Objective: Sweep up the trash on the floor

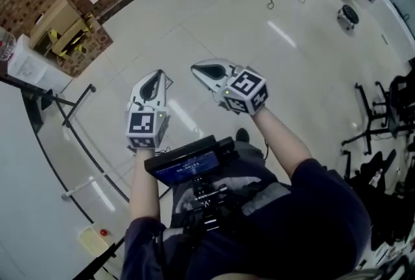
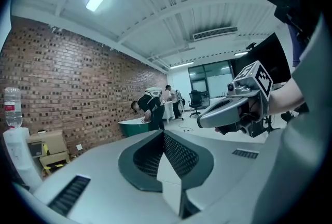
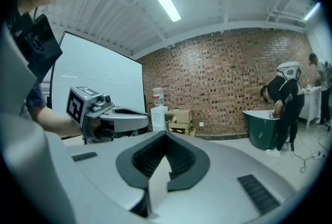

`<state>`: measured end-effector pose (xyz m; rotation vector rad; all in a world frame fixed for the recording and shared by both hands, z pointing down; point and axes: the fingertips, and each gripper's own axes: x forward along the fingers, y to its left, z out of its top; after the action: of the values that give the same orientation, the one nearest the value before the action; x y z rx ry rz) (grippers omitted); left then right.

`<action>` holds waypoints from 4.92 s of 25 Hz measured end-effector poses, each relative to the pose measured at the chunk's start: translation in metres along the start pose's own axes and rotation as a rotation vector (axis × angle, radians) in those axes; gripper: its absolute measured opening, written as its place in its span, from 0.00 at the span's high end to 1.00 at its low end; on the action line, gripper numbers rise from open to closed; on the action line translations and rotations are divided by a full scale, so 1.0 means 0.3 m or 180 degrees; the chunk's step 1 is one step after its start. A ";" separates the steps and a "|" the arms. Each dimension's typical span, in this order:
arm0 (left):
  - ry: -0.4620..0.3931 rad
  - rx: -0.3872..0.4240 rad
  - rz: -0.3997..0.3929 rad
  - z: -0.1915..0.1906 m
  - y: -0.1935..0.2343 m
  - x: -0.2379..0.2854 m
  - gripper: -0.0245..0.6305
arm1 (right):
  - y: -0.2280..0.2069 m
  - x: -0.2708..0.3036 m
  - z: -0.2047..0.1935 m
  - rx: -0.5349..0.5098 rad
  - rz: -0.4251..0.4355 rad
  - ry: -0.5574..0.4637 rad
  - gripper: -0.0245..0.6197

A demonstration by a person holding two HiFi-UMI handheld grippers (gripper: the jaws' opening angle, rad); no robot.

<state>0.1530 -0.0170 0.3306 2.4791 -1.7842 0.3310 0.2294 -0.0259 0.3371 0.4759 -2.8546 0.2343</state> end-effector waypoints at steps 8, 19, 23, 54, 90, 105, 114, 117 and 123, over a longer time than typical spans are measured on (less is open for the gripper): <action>0.0123 0.0056 0.0095 0.033 -0.150 0.170 0.96 | -0.127 -0.170 0.028 0.0043 0.0192 -0.0199 0.95; 0.0082 0.0069 0.0170 0.181 -0.492 0.498 0.96 | -0.503 -0.529 -0.035 0.0192 0.0248 -0.0279 0.95; 0.0156 0.0216 0.0182 0.224 -0.532 0.543 0.96 | -0.572 -0.590 -0.050 0.0285 0.0236 -0.0274 0.95; 0.0116 0.0050 -0.0087 0.150 0.126 0.683 0.96 | -0.671 -0.029 0.156 -0.0049 0.0593 -0.0142 0.95; 0.0168 -0.0219 0.1592 0.176 0.541 0.672 0.96 | -0.912 0.417 0.264 -0.0085 0.1668 -0.0157 0.95; 0.0306 -0.0118 0.1856 0.199 0.494 0.805 0.96 | -1.062 0.405 0.237 -0.0075 0.1943 -0.0145 0.95; 0.0294 -0.0055 0.1721 0.182 0.545 0.794 0.96 | -1.022 0.472 0.265 -0.0188 0.1889 -0.0135 0.95; 0.0278 -0.0063 0.1618 0.174 0.583 0.757 0.96 | -0.975 0.516 0.297 -0.0219 0.1852 -0.0157 0.95; 0.0260 -0.0047 0.1497 0.156 0.667 0.685 0.96 | -0.872 0.604 0.324 -0.0318 0.1718 -0.0143 0.95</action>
<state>0.0327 -0.2812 0.3151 1.9752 -2.3045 0.4328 0.1309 -0.3435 0.3215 -0.3222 -2.9603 0.1706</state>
